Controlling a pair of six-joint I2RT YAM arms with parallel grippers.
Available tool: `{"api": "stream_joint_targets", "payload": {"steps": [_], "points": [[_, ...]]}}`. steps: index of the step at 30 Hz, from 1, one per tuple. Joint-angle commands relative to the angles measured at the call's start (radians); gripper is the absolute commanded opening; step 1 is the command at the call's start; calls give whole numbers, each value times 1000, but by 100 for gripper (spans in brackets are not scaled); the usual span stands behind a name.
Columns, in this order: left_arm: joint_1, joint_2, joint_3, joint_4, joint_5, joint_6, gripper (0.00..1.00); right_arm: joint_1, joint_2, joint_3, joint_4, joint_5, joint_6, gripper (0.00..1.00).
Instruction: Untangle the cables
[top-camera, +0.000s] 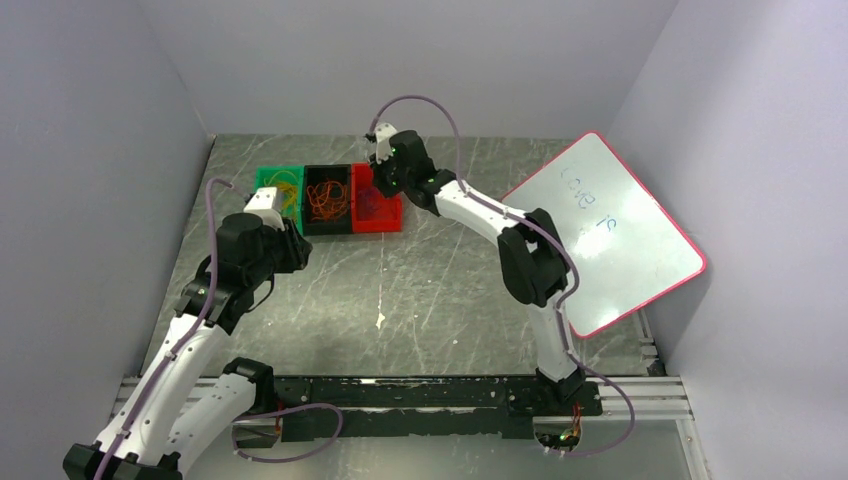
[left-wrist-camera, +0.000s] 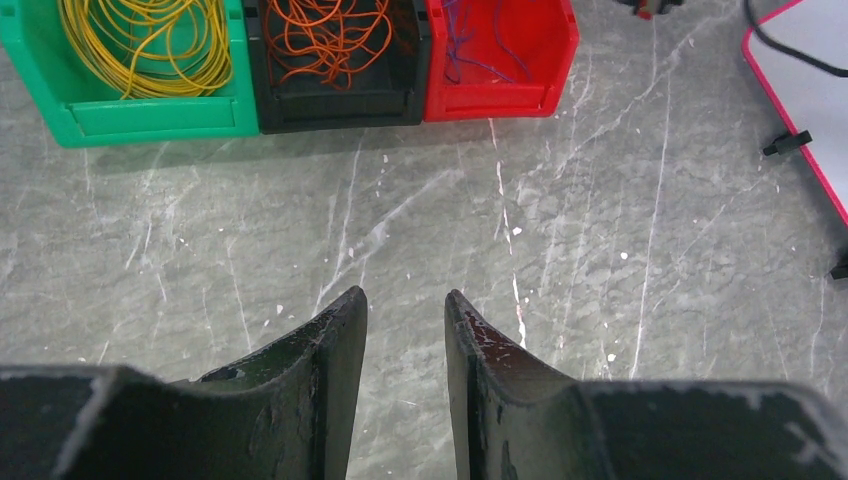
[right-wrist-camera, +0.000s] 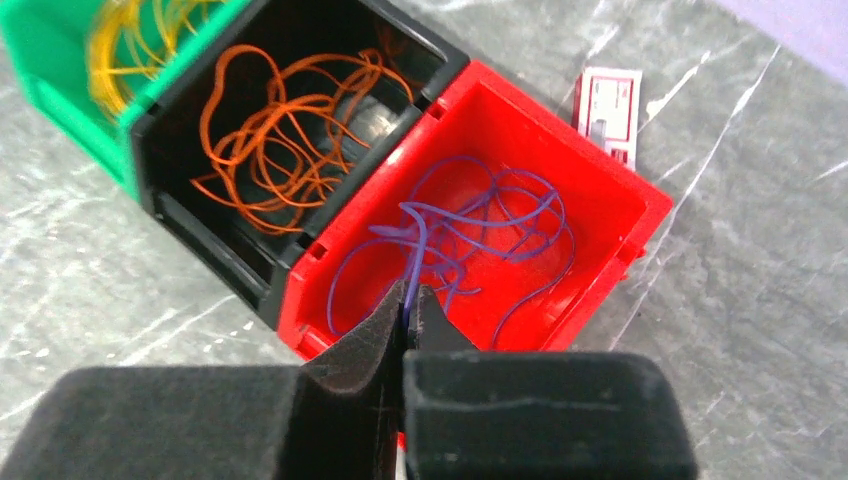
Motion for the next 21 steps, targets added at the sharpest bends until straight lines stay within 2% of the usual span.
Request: {"api": "stream_joint_targets", "payload": {"steps": [1, 21], "points": [[-15, -3, -8, 4, -28, 5, 40, -10, 76, 62, -73, 29, 23, 0], [-36, -3, -9, 2, -43, 0, 40, -1, 310, 288, -140, 126, 40, 0]]}}
